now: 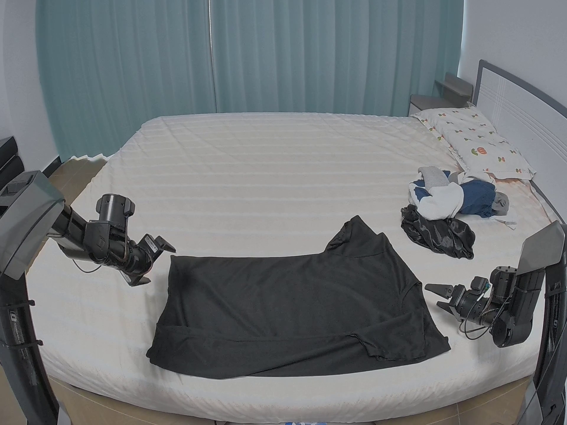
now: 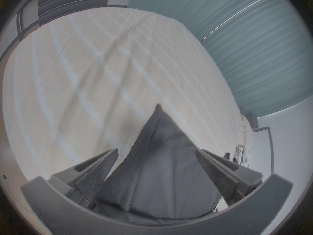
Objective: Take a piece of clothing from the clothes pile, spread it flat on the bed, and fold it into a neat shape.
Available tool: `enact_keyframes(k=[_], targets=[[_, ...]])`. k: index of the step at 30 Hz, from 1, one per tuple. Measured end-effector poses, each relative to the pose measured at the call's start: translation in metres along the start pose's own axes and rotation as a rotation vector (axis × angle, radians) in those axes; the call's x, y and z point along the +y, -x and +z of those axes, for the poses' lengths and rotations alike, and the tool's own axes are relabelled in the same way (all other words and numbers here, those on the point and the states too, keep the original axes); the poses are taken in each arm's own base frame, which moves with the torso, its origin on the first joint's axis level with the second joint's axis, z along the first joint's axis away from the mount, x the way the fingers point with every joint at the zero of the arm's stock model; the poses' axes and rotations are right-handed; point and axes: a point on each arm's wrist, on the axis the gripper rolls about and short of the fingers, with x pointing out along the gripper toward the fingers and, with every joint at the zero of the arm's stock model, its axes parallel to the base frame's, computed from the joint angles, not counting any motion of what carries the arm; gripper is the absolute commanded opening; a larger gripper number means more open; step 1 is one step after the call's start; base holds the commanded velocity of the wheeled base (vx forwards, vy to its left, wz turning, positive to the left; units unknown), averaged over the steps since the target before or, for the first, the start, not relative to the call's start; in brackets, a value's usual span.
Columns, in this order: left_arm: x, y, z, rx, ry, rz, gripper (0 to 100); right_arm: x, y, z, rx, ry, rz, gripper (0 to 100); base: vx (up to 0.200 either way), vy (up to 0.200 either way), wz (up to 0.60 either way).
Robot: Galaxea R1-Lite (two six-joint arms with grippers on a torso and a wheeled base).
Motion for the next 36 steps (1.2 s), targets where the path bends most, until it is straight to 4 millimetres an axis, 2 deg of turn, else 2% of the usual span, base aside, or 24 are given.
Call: enact_keyframes(k=[10,17,26,36], targets=[[-0.016,-0.048,0.031,-0.061,-0.105,-0.157,100,0.0,0.0,-0.001,0.001,0.004,-0.001,100,0.0,0.0,0.0],[-0.015,-0.077,0.045,-0.175,-0.155,-0.273,100,0.0,-0.001,-0.001,0.003,0.006,-0.003,100,0.0,0.0,0.0],[0.006,-0.105,0.035,-0.152,-0.15,-0.251,100,0.0,-0.001,-0.002,0.006,0.008,-0.004,100,0.0,0.0,0.0],[0.011,-0.112,0.031,-0.138,-0.148,-0.241,100,0.0,-0.001,-0.002,0.006,0.013,-0.003,100,0.0,0.0,0.0]])
